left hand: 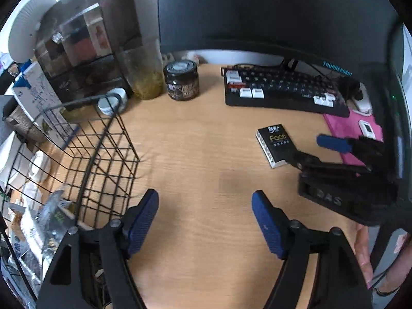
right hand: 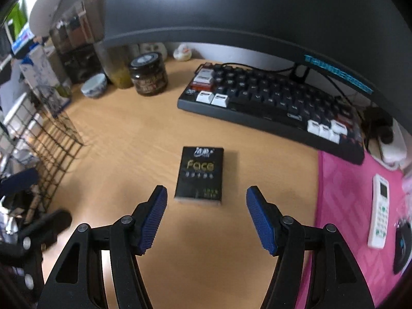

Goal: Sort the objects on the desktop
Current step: 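Move both open tools toward the last black Face pack, then grasp the black Face pack with the right tool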

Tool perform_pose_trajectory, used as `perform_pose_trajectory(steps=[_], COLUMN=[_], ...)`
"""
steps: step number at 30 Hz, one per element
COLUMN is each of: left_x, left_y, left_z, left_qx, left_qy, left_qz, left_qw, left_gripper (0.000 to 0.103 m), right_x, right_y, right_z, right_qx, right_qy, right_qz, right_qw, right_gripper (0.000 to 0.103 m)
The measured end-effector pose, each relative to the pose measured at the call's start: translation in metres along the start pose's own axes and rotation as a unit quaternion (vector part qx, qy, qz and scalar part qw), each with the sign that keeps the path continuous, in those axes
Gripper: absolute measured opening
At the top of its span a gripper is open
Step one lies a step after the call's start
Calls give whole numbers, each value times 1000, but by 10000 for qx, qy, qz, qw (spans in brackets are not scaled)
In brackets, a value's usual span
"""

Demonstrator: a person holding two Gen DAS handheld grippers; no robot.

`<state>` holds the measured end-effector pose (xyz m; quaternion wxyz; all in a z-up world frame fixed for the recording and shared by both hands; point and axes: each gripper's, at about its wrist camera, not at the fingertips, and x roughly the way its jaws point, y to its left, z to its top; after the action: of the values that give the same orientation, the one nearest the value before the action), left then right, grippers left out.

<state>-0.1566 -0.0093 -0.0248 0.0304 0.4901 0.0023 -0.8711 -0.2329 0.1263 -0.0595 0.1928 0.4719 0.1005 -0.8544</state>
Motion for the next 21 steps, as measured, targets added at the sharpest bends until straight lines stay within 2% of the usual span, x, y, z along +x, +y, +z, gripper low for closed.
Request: perform_pose_trajectory(steps=[4,6,14,16,17,21], left_x=[12,17,28,28,28,25], left_y=[0,3,6,7,7,7], left_z=[3,4,9,8,8,8], left_qx=[43,20,-25,-18,-25,-33], left_qy=[87,131,202,213,215,193], left_qz=[22,4,-25,-21,-14,-43], left_qw=[10000,9999,9998,9998,9998,9998], left_gripper=[78,78,78,78,78,78], right_x=[21,28,47,49,49,47], right_y=[5,8,13,11,11,8], right_z=[10,13,14,13,12,11], right_qx=[-60,-135,-203,-146,-141,-29], right_qy=[159,175,324,348,357,411], right_qz=[-1,-131,-109,-74,-76,43], right_qw=[9999,9997,9992,9993,9992,9991], right_gripper=[64,64,64,61,47,46])
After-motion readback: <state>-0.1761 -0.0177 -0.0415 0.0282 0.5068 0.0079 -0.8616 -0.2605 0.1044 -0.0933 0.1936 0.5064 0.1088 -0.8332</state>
